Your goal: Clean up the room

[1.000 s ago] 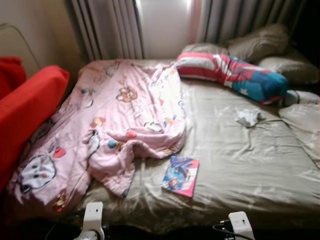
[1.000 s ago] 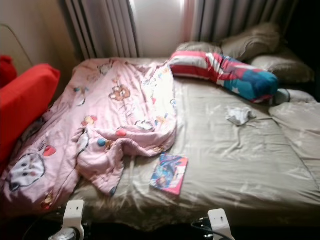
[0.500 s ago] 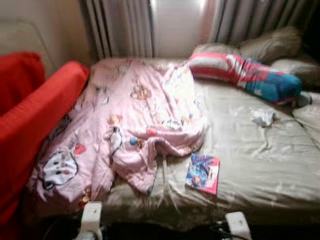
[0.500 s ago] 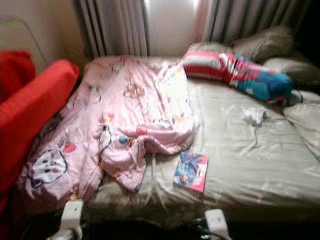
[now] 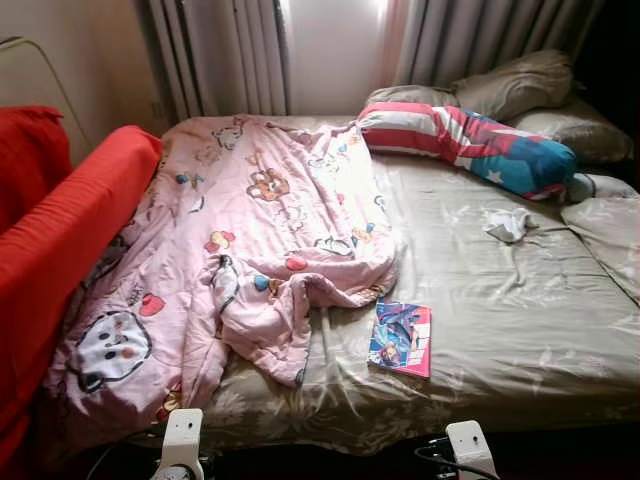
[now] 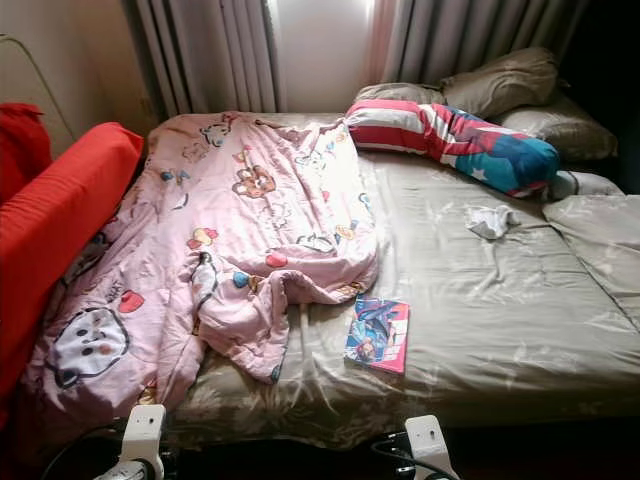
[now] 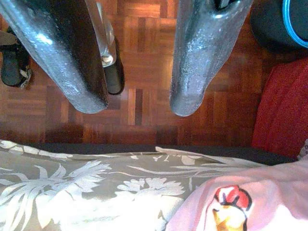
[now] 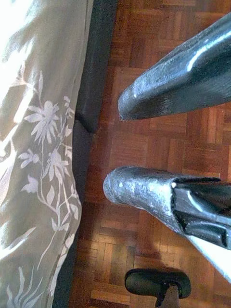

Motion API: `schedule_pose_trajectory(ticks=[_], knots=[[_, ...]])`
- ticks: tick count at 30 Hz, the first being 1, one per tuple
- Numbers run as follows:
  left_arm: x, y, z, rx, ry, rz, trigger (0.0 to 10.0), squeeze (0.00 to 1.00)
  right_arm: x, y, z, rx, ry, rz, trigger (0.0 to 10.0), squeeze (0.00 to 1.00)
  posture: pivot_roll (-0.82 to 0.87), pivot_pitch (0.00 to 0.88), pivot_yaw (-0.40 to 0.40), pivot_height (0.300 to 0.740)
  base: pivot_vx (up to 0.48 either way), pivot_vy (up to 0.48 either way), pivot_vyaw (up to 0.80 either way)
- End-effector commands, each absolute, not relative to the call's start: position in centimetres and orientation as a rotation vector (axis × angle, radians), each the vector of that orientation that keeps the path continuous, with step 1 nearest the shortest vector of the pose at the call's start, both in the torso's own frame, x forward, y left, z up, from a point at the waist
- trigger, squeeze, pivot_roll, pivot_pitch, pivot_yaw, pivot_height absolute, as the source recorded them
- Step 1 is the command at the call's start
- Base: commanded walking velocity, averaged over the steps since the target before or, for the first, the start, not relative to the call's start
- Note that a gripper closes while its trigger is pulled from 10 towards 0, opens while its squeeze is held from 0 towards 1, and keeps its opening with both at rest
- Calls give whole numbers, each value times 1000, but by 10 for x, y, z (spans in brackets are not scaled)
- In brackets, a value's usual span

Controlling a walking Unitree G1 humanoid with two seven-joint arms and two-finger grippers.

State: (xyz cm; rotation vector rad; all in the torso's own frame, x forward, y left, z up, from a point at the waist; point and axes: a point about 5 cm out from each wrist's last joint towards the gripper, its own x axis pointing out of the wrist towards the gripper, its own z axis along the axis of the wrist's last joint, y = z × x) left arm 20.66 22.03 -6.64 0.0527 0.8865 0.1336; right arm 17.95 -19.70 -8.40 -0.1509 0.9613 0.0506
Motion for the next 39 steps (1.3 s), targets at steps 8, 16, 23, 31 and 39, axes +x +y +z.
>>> schedule_pose_trajectory(ticks=[8, 16, 23, 31, 39], knots=[[208, 220, -66, 55, 882, 140, 10000, 0, 181, -200, -83, -158, 960, 47, 10000, 0, -27, 0, 0, 740, 0, -478, 0], [208, 220, -66, 49, 882, 144, 10000, 0, 181, -200, -83, -155, 960, 41, 10000, 0, -26, 0, 2, 740, 0, -58, 0], [208, 220, -66, 45, 884, 140, 10000, 0, 181, -200, -83, -152, 958, 40, 10000, 0, -27, 0, 1, 740, 0, 0, 0], [209, 220, -66, 38, 882, 137, 10000, 0, 182, -200, -82, -153, 957, 40, 10000, 0, -33, 0, 3, 740, 0, 0, 0], [209, 220, -65, 46, 879, 129, 10000, 0, 183, -199, -82, -150, 946, 36, 10000, 0, -42, 0, 9, 740, 0, 0, 0]])
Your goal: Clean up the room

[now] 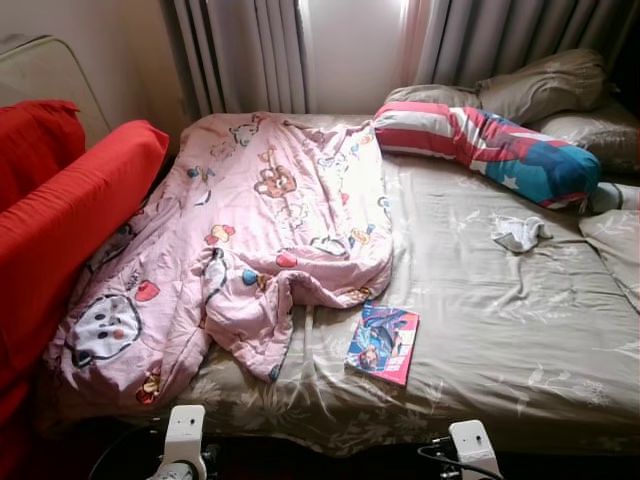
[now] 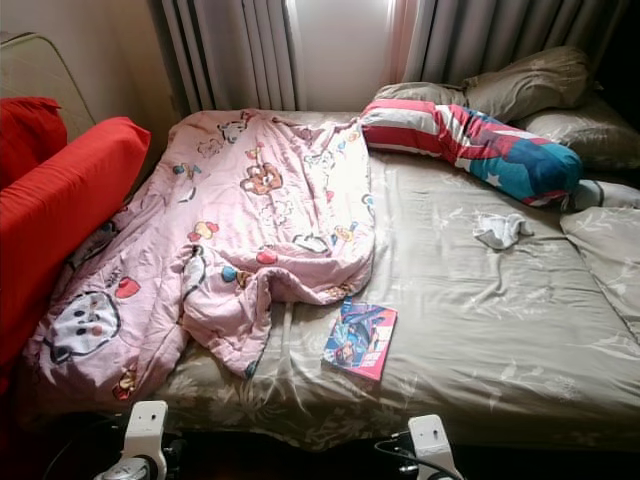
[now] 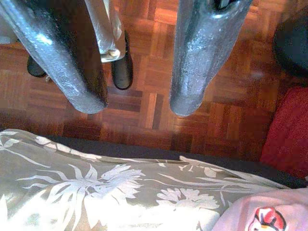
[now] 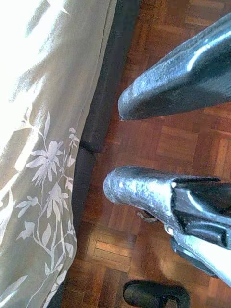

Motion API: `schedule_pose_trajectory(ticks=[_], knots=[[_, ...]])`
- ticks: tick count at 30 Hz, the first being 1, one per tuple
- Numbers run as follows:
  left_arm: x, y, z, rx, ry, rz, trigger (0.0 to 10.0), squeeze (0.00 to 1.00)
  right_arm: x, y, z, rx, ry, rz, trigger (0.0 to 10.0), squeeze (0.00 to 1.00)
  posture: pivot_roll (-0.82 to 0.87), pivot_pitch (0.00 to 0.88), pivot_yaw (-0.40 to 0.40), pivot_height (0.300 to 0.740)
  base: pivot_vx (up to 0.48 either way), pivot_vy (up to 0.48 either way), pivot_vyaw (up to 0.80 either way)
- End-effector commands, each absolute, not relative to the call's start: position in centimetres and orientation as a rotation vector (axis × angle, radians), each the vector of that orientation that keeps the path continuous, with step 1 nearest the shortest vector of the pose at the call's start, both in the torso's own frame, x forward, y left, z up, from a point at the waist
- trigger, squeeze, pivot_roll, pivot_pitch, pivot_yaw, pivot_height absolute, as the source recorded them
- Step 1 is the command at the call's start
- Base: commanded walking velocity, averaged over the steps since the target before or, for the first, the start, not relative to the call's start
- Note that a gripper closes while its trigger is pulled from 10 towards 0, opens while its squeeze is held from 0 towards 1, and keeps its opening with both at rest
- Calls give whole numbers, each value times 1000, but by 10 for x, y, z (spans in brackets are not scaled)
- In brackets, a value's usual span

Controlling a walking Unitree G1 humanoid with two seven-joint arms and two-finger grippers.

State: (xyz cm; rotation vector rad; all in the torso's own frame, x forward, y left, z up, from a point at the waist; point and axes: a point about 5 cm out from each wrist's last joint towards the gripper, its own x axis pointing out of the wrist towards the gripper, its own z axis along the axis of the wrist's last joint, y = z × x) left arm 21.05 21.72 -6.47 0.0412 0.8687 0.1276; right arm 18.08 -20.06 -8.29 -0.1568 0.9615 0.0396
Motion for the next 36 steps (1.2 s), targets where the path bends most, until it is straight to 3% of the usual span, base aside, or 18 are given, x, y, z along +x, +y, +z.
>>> schedule_pose_trajectory(ticks=[1, 14, 36], knots=[[210, 220, -65, 46, 879, 128, 10000, 0, 183, -199, -82, -149, 945, 36, 10000, 0, -41, 0, 9, 740, 0, 0, 0], [211, 220, -64, 52, 875, 117, 10000, 0, 185, -198, -81, -154, 938, 44, 10000, 0, -40, 0, 13, 740, 0, 0, 0], [212, 220, -63, 54, 869, 107, 10000, 0, 186, -198, -81, -183, 940, 64, 10000, 0, -53, 0, 19, 740, 289, 0, 0]])
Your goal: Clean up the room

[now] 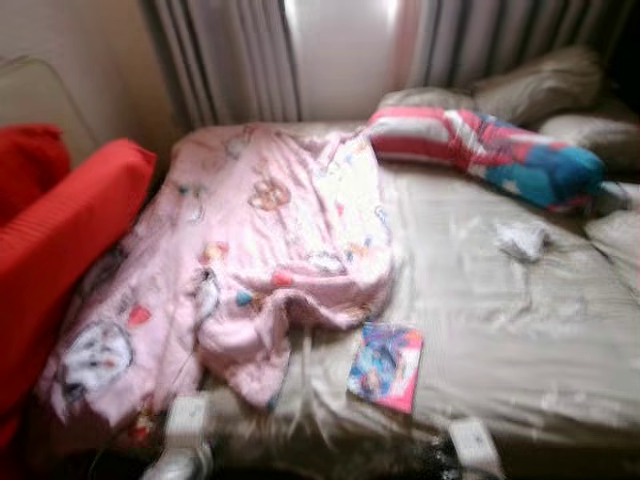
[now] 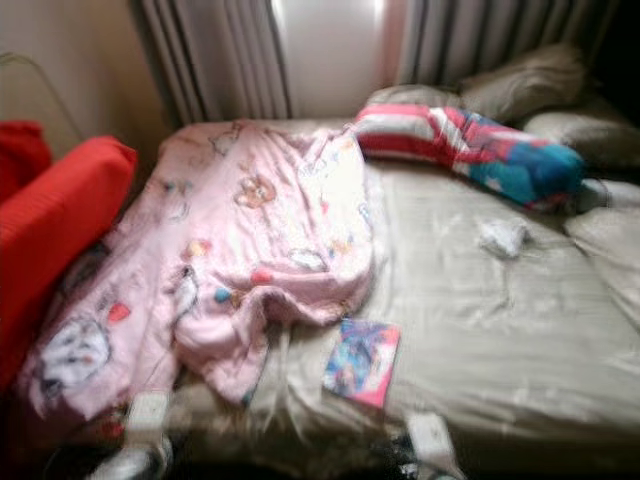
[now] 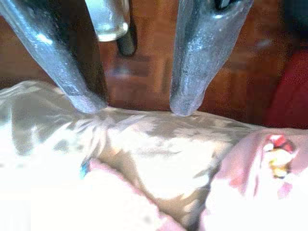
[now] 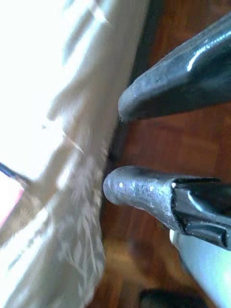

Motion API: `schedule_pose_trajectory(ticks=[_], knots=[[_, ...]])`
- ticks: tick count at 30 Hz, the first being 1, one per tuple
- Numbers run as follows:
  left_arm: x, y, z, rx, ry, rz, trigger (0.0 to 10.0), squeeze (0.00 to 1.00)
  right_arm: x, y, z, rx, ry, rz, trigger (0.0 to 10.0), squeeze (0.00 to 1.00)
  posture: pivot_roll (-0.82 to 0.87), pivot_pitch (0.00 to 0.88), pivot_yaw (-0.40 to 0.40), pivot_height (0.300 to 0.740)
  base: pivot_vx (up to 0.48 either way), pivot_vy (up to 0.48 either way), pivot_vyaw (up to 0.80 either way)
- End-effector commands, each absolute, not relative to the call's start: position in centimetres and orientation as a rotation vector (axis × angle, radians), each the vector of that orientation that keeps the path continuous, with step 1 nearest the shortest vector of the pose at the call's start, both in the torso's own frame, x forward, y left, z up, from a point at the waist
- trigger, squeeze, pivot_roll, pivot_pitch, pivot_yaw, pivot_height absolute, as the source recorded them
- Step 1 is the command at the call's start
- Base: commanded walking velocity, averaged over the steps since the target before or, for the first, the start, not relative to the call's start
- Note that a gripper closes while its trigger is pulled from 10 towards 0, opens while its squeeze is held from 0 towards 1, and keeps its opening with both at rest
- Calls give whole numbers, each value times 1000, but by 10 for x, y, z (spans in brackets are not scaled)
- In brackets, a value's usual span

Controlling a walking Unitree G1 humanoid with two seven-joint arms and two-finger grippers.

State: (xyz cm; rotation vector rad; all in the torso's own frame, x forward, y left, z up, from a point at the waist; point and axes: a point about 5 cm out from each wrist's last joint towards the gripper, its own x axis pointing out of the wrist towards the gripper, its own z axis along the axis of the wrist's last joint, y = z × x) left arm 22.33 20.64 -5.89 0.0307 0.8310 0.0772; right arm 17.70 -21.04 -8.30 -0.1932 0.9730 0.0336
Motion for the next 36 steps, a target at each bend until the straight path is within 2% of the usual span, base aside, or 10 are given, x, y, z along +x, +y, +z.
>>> schedule_pose_trajectory(ticks=[1, 13, 16, 19, 21, 23, 31, 36], knots=[[212, 220, -63, 50, 866, 110, 10000, 0, 186, -198, -80, -182, 937, 63, 10000, 0, -53, 0, 19, 740, 307, 0, 0], [229, 221, -51, -64, 737, 169, 10000, 0, 208, -194, -66, -76, 755, -19, 10000, 0, -51, 0, 18, 740, 73, 0, 0], [241, 218, -42, -73, 674, 160, 10000, 0, 253, -190, -34, -52, 575, -40, 10000, 0, -52, 0, 17, 740, 0, 0, 0], [256, 211, -31, -86, 590, 149, 10000, 0, 278, -194, -8, -34, 403, -47, 10000, 0, -53, 0, 3, 740, 0, 0, 0], [257, 212, -29, -92, 573, 156, 10000, 0, 281, -194, -3, -41, 361, -40, 10000, 0, -54, 0, -7, 740, 0, 0, 0], [271, 209, -15, -102, 449, 154, 10000, 0, 285, -195, 7, -17, 270, -22, 10000, 0, -62, 15, -22, 740, 0, 0, 0], [298, 196, 24, -66, 184, 113, 10000, 0, 286, -199, 18, 17, 178, 16, 10000, 0, -68, 58, -38, 740, 0, 0, 0], [299, 198, 29, -70, 143, 128, 10000, 0, 283, -198, 17, 3, 164, 25, 10000, 0, -55, 77, -38, 740, 0, 0, 0]])
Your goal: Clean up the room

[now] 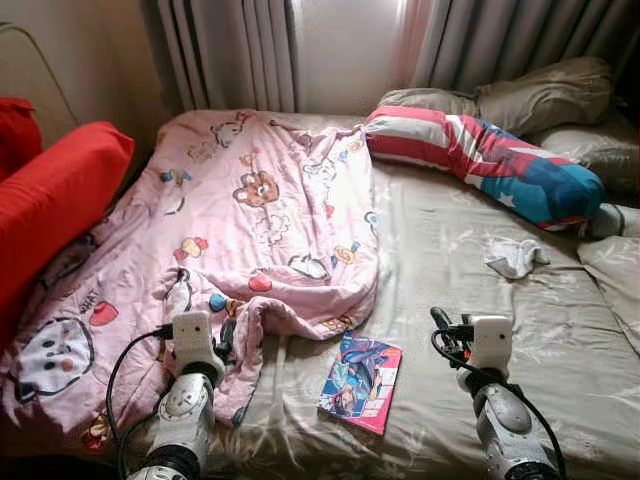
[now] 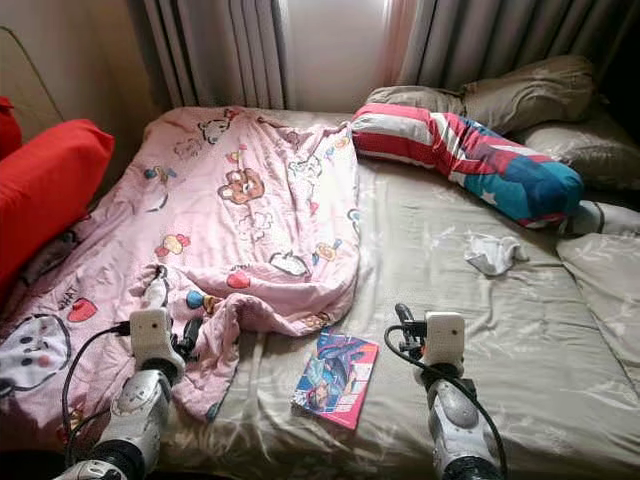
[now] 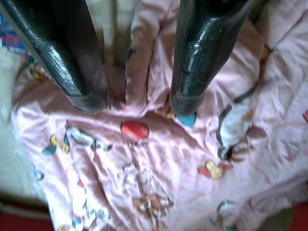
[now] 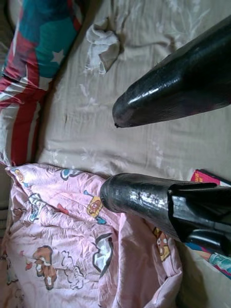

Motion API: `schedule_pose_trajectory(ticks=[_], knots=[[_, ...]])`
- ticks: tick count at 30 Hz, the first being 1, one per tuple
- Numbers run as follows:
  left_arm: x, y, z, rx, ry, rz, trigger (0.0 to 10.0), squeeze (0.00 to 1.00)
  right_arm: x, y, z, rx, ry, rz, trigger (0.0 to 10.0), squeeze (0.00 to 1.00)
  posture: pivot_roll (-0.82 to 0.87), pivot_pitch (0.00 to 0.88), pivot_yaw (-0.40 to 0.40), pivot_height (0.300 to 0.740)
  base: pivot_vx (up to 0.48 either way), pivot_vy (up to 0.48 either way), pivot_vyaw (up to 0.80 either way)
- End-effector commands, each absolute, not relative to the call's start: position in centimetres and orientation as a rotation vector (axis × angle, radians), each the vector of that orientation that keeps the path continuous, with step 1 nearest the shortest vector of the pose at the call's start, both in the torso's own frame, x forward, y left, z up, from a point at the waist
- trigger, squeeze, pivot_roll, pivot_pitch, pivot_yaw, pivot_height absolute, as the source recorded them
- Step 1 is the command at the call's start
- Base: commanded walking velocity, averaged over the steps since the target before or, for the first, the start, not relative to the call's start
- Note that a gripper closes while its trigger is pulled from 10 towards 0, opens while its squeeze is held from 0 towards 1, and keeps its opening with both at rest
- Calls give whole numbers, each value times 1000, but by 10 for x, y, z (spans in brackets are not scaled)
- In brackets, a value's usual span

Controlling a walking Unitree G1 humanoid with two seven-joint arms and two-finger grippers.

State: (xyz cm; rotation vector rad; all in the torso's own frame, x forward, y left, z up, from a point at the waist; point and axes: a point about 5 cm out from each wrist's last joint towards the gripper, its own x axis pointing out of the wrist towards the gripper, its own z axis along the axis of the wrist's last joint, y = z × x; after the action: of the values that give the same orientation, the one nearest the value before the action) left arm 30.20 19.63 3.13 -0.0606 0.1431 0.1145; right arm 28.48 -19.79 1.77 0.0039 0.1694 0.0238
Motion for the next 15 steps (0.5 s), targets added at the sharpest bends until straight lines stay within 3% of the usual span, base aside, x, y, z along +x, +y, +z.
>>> schedule_pose_trajectory(ticks=[1, 15], knots=[[298, 199, 32, -74, 116, 134, 10000, 0, 283, -199, 19, 3, 152, 26, 10000, 0, -54, 93, -38, 740, 0, 0, 0], [300, 191, 52, -85, -6, 105, 10000, 0, 279, -202, 17, -3, 165, 50, 10000, 0, -6, 177, -58, 740, 0, 0, 0]])
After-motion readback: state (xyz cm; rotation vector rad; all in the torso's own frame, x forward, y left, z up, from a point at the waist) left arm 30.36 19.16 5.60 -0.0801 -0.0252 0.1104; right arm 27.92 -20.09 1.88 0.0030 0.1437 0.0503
